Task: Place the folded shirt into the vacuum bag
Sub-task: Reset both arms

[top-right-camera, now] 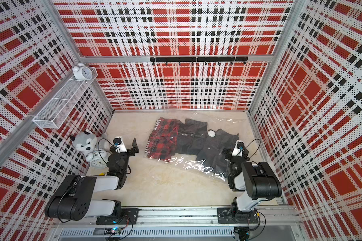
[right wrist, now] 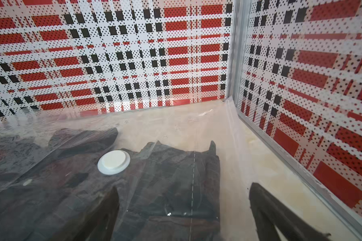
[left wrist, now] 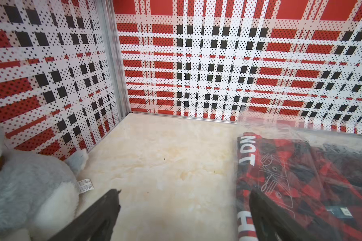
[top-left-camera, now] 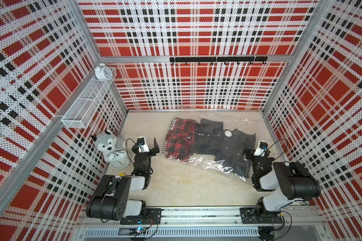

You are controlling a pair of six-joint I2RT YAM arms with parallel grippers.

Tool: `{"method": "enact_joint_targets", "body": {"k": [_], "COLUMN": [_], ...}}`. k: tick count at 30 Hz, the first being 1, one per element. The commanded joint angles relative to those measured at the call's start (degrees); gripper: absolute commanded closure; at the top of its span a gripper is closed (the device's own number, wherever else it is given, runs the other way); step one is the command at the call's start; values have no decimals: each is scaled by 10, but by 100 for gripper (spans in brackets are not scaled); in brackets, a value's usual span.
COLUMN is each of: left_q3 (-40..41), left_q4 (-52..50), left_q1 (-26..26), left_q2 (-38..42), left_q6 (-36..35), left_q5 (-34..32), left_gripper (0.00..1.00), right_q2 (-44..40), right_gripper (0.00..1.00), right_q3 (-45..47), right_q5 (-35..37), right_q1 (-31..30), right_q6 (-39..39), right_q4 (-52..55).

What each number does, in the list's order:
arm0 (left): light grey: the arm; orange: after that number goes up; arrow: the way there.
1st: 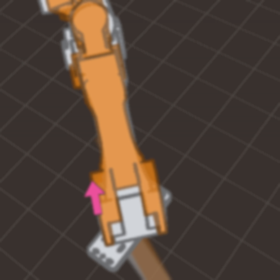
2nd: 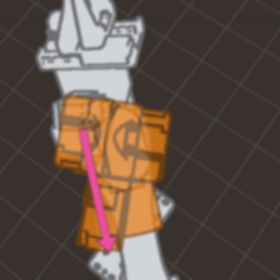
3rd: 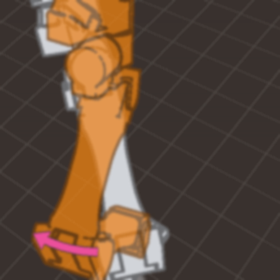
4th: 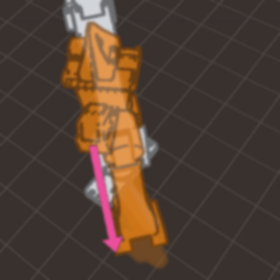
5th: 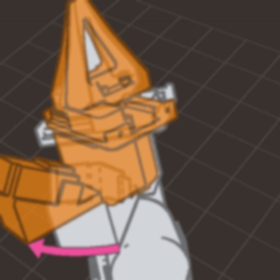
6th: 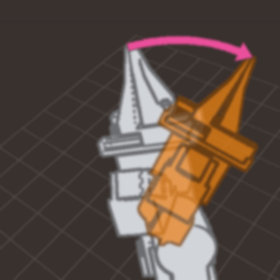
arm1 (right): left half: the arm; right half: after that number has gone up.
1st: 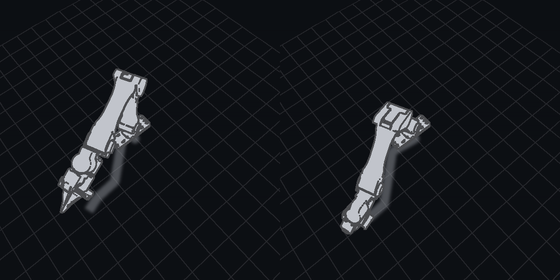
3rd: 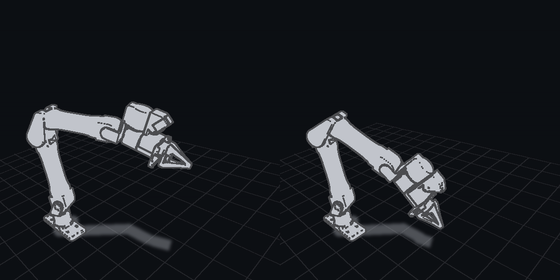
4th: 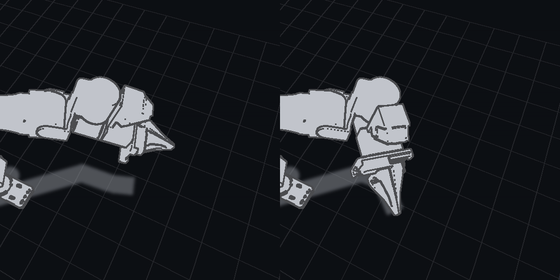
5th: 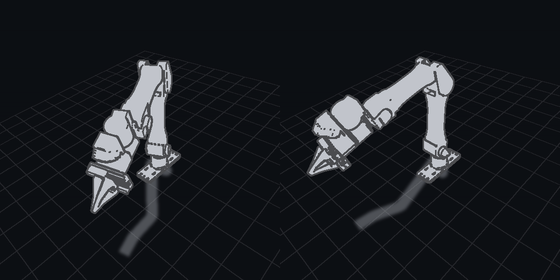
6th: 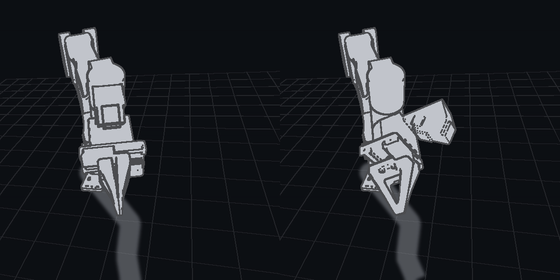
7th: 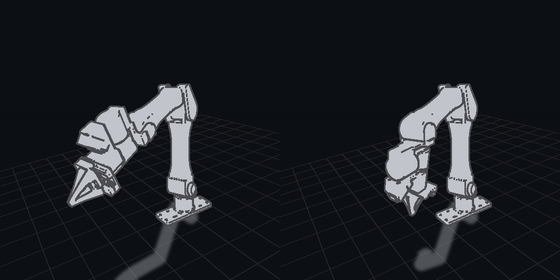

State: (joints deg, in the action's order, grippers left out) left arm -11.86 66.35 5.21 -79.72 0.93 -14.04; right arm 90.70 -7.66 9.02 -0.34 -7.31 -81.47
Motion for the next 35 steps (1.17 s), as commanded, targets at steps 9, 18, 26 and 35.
{"method": "enact_joint_targets", "body": {"k": [9,18,26,35], "left_q3": [-9,-5,-7,-6], "left_q4": [120,127,125,124], "left_q1": [-49,-32,-38,-37], "left_q2": [-104,-103,-103,-103], "left_q6": [15,5,10,11], "left_q5": [33,-4,4,2], "left_gripper": [2,2,2,2], "right_q2": [-8,-7,-7,-7], "right_gripper": [0,0,0,0], "right_q3": [-92,-87,-87,-87], "right_q5": [6,7,7,7], "right_q1": [-17,-18,-18,-18], "right_q6": [27,28,28,28], "right_q4": [159,150,149,150]}}
